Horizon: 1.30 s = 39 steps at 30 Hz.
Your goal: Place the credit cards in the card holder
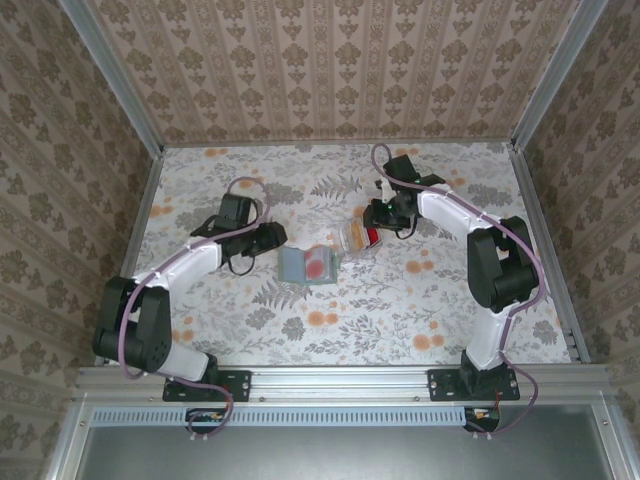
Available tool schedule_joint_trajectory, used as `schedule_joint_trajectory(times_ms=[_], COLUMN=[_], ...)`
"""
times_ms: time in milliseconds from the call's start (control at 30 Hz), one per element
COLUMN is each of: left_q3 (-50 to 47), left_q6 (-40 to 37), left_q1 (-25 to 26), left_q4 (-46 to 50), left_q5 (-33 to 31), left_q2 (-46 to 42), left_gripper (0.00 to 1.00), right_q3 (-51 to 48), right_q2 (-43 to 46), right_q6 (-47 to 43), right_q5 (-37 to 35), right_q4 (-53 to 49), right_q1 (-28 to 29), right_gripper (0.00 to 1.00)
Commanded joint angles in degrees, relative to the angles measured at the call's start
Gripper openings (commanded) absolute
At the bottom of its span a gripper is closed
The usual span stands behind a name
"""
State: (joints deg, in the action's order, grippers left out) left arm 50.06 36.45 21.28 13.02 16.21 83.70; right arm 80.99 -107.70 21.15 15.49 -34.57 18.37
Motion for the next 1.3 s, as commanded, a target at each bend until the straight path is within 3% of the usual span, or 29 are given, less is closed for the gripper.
schedule_joint_trajectory(times_ms=[0, 233, 700, 1267], left_q3=[3.7, 10.2, 21.2, 23.5], left_q6=[1.5, 2.6, 4.8, 5.2], left_q1=[2.2, 7.7, 13.6, 14.9], left_q4=[-1.7, -3.1, -4.8, -4.4], left_q5=[-0.3, 1.3, 7.4, 7.3], left_q2=[2.6, 10.3, 24.2, 26.7], left_gripper=[0.51, 0.51, 0.46, 0.46], right_q3=[2.3, 1.5, 2.1, 3.4], right_q2=[1.9, 3.0, -3.1, 1.6], right_q6=[-0.5, -0.5, -0.1, -0.1], right_q5=[-0.4, -0.3, 2.7, 3.2], right_q4=[-2.9, -3.3, -2.2, -3.6], right_q1=[0.7, 1.2, 2.7, 2.7], right_gripper=[0.40, 0.41, 0.42, 0.41])
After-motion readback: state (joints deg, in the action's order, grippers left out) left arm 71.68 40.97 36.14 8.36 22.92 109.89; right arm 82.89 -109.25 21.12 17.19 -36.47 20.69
